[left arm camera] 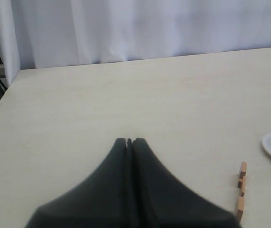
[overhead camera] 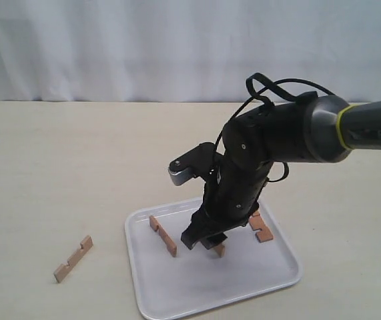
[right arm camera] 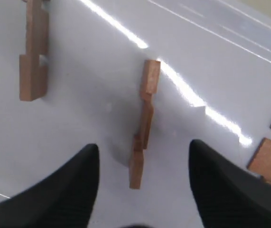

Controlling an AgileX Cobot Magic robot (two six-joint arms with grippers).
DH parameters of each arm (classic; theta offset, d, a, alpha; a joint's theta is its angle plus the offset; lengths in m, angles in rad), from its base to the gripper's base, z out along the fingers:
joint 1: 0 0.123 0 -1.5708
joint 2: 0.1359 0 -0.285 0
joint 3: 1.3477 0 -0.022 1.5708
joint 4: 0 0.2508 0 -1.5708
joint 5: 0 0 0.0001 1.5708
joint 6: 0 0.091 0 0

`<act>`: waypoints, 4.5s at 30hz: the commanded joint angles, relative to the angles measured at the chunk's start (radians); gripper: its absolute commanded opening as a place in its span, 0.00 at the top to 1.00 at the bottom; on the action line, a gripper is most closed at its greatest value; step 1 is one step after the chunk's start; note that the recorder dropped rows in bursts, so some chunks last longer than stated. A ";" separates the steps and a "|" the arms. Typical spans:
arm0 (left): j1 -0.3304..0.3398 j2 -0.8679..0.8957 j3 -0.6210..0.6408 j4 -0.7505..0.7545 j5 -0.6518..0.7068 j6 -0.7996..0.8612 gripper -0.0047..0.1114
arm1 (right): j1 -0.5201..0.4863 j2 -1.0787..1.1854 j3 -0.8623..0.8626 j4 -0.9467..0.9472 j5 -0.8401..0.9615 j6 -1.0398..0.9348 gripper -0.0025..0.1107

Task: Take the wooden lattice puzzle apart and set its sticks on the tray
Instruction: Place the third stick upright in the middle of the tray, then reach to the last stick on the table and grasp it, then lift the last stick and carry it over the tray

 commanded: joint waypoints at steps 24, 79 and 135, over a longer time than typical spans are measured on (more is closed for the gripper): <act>-0.001 0.000 0.002 -0.002 -0.017 -0.003 0.96 | 0.062 -0.022 -0.108 0.454 -0.070 -0.257 0.38; -0.001 0.000 0.002 0.004 -0.016 -0.003 0.96 | 0.325 0.404 -0.564 0.099 0.076 0.277 0.94; -0.001 0.000 0.002 0.004 -0.016 -0.003 0.96 | 0.429 0.243 -0.529 -0.181 0.243 0.284 0.94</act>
